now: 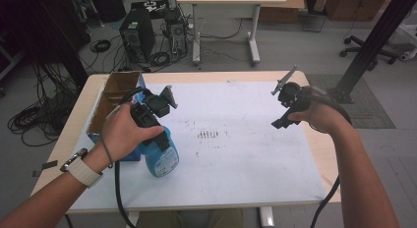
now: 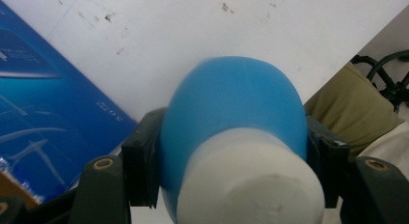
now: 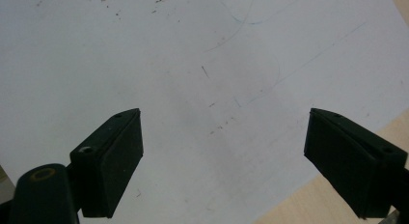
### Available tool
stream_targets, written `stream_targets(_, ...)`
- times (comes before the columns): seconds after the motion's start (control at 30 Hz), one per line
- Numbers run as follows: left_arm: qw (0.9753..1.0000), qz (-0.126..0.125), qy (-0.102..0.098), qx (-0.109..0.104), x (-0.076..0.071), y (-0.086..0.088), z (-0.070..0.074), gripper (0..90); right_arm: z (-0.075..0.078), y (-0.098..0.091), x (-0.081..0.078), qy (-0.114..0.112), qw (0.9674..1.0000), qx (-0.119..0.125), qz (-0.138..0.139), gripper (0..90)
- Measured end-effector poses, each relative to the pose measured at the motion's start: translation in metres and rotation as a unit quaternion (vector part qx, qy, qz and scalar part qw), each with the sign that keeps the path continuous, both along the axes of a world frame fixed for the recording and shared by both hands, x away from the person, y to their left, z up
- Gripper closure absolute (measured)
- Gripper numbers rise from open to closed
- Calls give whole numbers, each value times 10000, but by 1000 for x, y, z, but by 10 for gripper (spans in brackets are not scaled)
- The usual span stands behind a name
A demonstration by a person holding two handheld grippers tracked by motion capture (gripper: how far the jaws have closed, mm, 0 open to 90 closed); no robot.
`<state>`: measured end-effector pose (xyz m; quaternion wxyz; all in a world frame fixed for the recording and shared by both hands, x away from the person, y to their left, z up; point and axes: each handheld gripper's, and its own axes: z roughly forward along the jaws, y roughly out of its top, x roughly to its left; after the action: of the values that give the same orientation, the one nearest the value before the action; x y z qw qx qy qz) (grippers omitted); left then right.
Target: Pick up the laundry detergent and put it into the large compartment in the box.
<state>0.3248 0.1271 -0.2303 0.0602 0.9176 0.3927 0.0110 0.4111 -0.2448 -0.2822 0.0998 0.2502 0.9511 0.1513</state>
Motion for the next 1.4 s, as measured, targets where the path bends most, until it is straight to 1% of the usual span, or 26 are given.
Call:
stream_targets(0.13, 10000, 27, -28, 18, 0, 1, 9, 369, 0, 2, 0, 14, 10000, -7, 28, 139)
stream_targets(0.17, 10000, 20, -60, -2, 0, 1, 11, 369, -1, 2, 0, 13, 10000, -16, 37, 139)
stream_targets(0.27, 9999, 83, -46, -43, 1, 4, 18, 370, -1, 3, 1, 14, 10000, -6, 54, 139)
stream_targets(0.4, 9999, 132, -70, 18, 1, 4, 28, 370, -1, 3, 1, 11, 10000, -7, 66, 139)
stream_targets(0.47, 9998, 186, -94, 20, 1, 4, 32, 370, 0, 4, 1, 13, 10000, -8, 66, 139)
stream_targets(0.57, 9996, 276, -60, 16, 2, 5, 40, 370, 1, 5, 2, 5, 10000, -4, 80, 139)
stream_targets(0.67, 9994, 345, -70, -9, 2, 6, 47, 370, 1, 5, 2, 0, 10000, 4, 88, 139)
stream_targets(0.87, 9987, 499, -63, -33, 3, 10, 60, 370, 1, 5, 3, 11, 9999, 1, 118, 139)
stream_targets(0.9, 9986, 524, -87, -46, 4, 10, 63, 370, 1, 5, 3, 9, 9999, 0, 118, 139)
stream_targets(1.07, 9982, 576, -140, 16, 3, 11, 73, 370, 1, 5, 3, 15, 9999, 2, 118, 139)
stream_targets(1.3, 9973, 722, -147, 6, 3, 15, 89, 370, 1, 5, 3, 6, 9999, 11, 133, 139)
stream_targets(1.33, 9972, 739, -113, 17, 4, 16, 91, 370, 1, 5, 3, 6, 9999, 10, 131, 139)
stream_targets(1.4, 9968, 788, -149, -2, 4, 17, 95, 370, 1, 5, 3, 2, 9999, 10, 136, 139)
